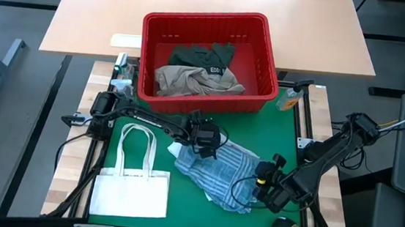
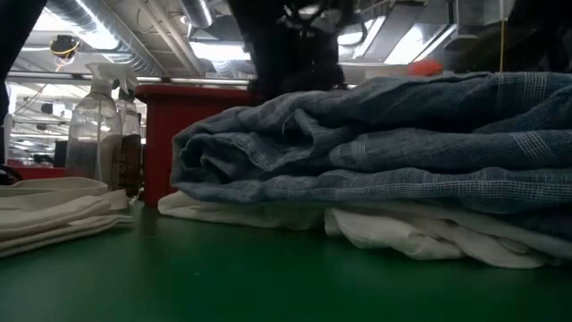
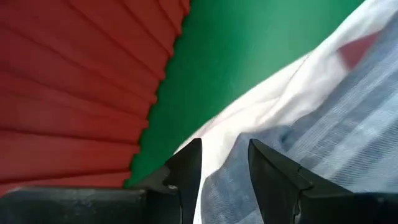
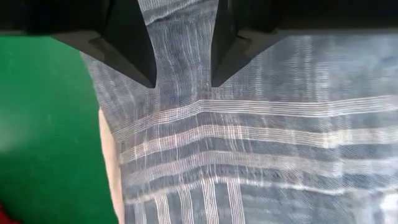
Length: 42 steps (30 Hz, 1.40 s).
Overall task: Fold Laundry from Bin
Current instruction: Stack the blue checkered polo shirt on top of the folded white underwear
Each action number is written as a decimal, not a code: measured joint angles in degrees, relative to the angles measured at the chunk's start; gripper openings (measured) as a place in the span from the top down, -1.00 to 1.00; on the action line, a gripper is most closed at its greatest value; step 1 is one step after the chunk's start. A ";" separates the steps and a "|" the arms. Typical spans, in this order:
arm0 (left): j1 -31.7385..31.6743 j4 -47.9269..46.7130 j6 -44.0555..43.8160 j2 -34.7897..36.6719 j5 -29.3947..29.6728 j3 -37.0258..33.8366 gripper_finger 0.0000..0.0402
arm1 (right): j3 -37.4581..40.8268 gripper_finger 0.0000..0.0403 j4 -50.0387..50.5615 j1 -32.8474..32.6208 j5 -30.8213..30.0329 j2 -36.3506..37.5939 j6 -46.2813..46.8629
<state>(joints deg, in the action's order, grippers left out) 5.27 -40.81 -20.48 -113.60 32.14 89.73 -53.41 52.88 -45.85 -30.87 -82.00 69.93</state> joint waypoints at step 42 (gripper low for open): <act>12.89 -5.94 -12.45 -0.01 -6.12 -15.07 0.37 | -7.93 0.23 -14.84 0.18 10.16 -18.40 -15.07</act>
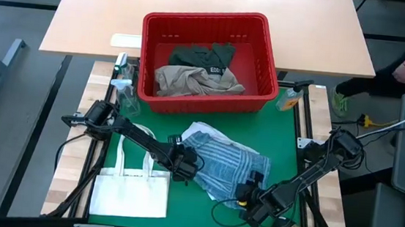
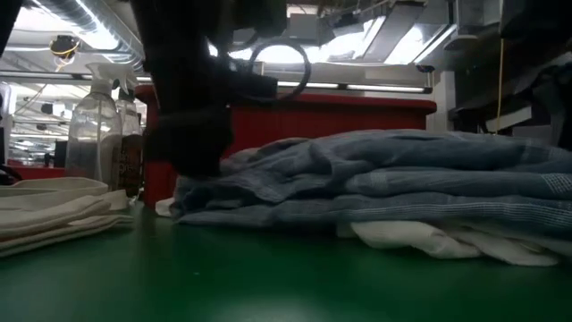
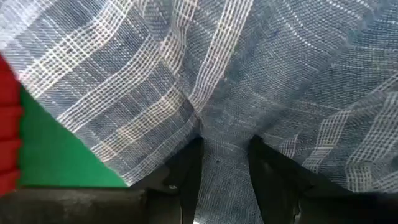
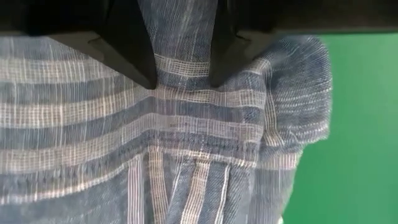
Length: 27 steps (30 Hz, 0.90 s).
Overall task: Fold Laundry from Bin
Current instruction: Stack the blue checkered polo shirt on top of the folded white underwear
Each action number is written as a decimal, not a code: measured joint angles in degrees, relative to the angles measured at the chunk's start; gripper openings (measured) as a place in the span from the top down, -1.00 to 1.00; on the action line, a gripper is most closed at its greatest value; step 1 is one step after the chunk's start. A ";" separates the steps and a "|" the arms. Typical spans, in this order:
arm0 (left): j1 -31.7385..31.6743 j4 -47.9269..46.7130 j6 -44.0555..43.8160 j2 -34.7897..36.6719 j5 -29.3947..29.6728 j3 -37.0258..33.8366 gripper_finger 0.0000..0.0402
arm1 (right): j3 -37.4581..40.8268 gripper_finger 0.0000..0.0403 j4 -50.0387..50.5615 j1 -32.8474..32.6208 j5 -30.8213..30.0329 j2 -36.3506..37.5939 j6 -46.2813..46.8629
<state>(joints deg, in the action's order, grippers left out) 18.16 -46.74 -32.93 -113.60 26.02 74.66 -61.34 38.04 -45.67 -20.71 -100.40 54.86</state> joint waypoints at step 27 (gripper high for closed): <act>3.38 -1.45 -1.03 -0.11 -9.08 19.34 0.37 | 0.17 0.23 23.51 -0.13 8.29 8.28 0.30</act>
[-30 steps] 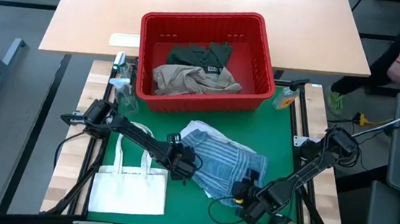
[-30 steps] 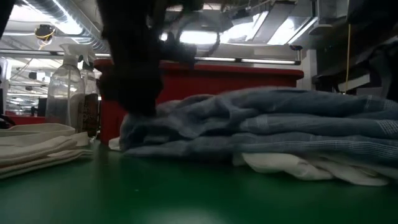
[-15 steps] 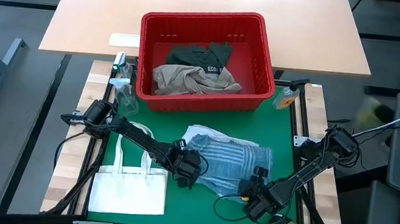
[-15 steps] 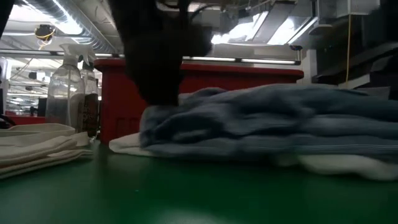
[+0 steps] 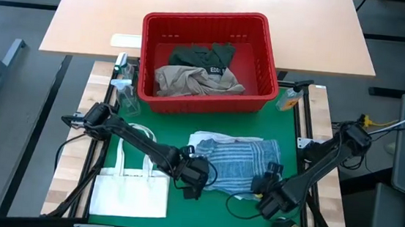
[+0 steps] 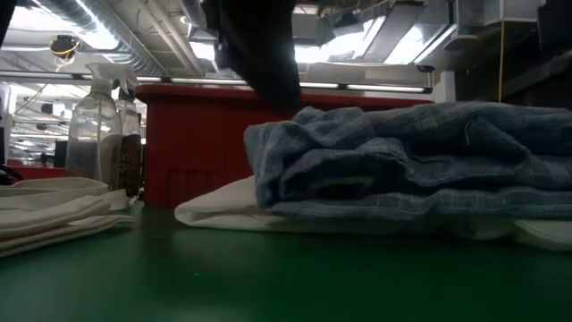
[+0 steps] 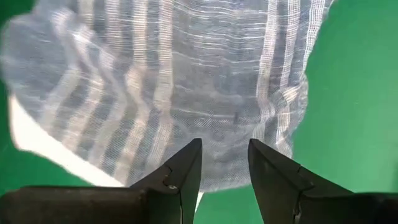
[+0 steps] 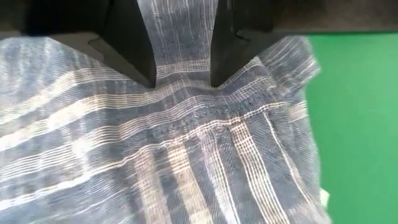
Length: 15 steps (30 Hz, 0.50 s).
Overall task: Fold Laundry from Bin
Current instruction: Stack the blue checkered polo shirt on top of the folded white underwear
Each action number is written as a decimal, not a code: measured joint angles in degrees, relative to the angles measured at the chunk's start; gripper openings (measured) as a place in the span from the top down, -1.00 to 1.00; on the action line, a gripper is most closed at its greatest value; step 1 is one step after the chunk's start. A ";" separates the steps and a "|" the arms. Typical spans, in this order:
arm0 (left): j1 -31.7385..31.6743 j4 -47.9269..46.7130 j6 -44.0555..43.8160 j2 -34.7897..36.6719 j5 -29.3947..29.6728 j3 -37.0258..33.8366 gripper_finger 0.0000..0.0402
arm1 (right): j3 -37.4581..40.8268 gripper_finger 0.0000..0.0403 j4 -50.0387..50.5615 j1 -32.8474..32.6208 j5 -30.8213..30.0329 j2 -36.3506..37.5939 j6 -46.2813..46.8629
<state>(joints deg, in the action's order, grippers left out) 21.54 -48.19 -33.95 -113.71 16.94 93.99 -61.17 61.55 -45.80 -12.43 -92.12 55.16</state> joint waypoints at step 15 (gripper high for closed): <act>-0.79 -6.04 -0.28 0.08 10.69 6.04 0.37 | 0.00 0.23 -0.61 0.04 -4.43 6.63 0.02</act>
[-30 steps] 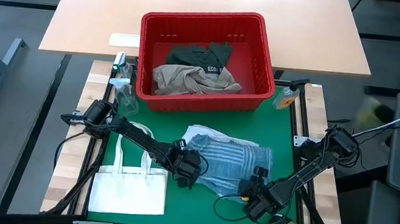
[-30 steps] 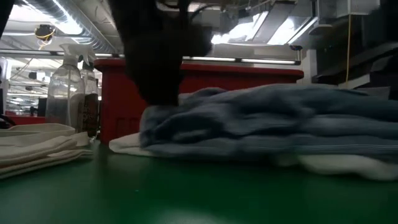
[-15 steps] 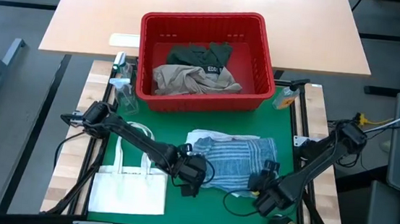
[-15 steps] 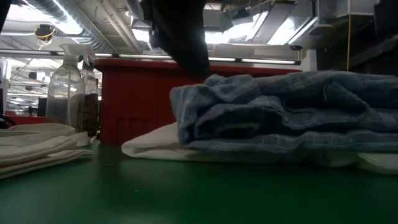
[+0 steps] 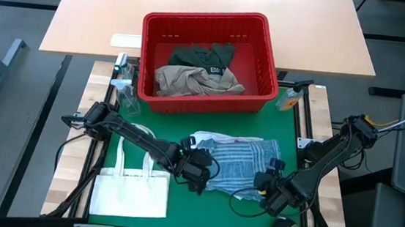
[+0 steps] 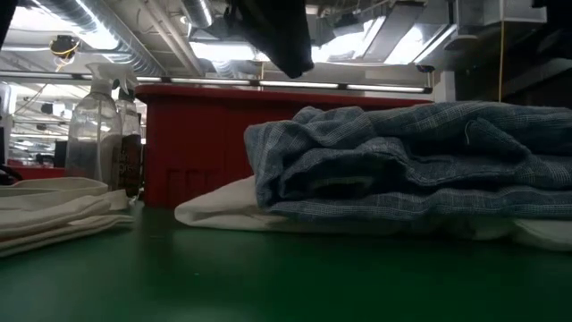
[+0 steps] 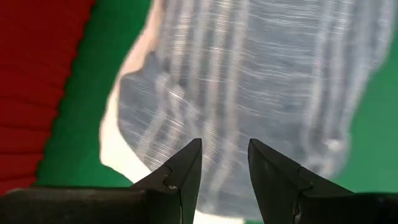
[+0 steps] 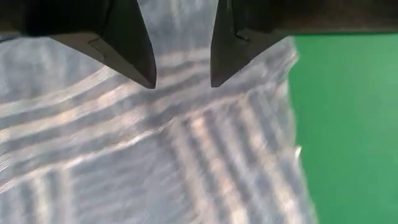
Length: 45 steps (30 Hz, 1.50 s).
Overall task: Fold Laundry from Bin
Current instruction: Stack the blue checkered polo shirt on top of the folded white underwear
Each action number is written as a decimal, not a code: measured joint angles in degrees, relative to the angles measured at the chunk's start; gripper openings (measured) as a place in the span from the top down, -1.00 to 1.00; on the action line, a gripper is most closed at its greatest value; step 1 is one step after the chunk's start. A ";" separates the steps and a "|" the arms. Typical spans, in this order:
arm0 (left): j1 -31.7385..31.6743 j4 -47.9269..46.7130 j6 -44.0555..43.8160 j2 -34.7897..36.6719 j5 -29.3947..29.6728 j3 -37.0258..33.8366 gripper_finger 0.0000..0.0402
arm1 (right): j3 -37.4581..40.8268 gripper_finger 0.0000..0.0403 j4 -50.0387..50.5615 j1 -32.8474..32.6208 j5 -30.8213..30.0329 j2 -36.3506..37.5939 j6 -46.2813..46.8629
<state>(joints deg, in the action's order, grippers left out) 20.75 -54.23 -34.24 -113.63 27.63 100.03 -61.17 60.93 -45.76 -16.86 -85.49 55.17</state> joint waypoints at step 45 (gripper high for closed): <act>-1.04 12.35 2.86 -0.01 -10.54 -6.51 0.37 | -0.04 0.23 -5.80 0.03 -2.93 -0.13 -0.17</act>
<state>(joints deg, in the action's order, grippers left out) 19.71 -41.88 -31.38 -113.64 17.09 93.52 -61.21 55.13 -45.74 -19.79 -85.62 55.00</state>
